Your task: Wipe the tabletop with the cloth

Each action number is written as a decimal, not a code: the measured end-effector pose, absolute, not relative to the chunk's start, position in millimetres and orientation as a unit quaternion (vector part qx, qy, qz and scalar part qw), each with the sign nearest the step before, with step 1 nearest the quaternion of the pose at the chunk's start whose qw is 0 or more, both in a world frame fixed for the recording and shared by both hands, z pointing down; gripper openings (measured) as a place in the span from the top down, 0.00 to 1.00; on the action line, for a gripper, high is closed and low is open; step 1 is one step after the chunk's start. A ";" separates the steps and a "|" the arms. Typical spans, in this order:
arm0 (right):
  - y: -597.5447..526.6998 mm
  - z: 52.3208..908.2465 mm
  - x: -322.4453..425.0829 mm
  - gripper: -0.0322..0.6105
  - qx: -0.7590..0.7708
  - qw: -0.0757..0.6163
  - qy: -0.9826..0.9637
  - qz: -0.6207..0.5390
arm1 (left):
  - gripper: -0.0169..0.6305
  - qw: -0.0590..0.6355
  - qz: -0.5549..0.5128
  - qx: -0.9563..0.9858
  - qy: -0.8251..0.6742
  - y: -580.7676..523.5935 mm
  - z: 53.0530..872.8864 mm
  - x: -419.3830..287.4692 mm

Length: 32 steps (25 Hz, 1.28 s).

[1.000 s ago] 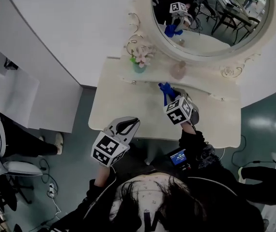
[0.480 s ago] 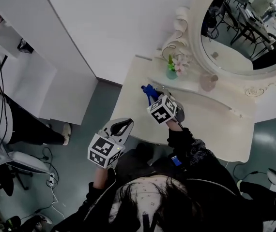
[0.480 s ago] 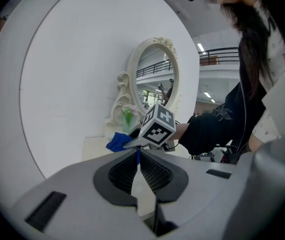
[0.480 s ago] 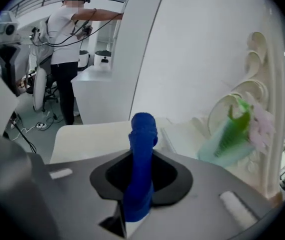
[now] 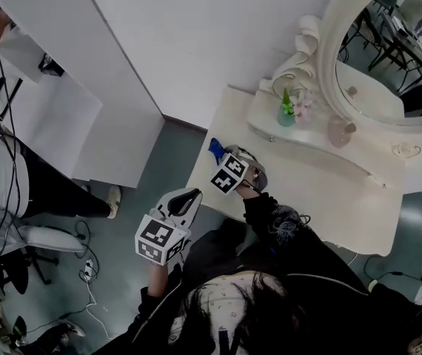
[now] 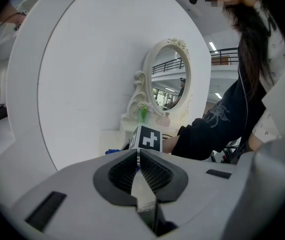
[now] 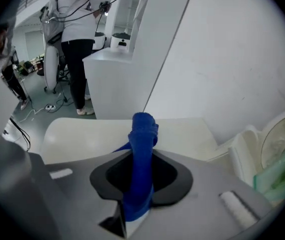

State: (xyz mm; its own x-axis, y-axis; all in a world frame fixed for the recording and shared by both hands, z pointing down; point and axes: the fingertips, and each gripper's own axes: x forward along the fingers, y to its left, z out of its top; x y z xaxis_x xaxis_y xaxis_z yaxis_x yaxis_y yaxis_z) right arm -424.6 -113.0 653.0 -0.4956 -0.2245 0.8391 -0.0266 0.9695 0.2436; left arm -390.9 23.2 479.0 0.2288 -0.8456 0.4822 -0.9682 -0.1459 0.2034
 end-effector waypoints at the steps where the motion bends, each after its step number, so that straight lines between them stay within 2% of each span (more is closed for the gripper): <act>1: -116.4 657.6 -422.9 0.83 0.078 0.501 -0.855 -0.110 | 0.97 0.240 0.128 0.745 -0.609 23.0 479.8 -393.4; 12: -156.8 663.9 -378.4 0.83 0.149 0.518 -0.822 -0.186 | 0.97 0.232 0.135 0.779 -0.566 -6.2 483.6 -374.7; 19: -184.4 665.4 -317.2 0.83 0.202 0.531 -0.814 -0.122 | 0.97 0.216 0.132 0.810 -0.529 -25.0 478.0 -346.4; 32: -233.1 664.1 -168.5 0.83 0.300 0.567 -0.760 -0.102 | 0.97 0.198 0.134 0.860 -0.451 -62.0 470.8 -270.5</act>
State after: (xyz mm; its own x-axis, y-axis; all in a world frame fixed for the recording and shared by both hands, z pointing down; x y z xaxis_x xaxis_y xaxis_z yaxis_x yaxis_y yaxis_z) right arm -168.5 -233.1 664.1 -0.1771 -0.5717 0.8011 -0.3413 0.7992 0.4948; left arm -270.5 -62.0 470.8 0.5580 -0.7219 0.4093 -0.8282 -0.5159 0.2191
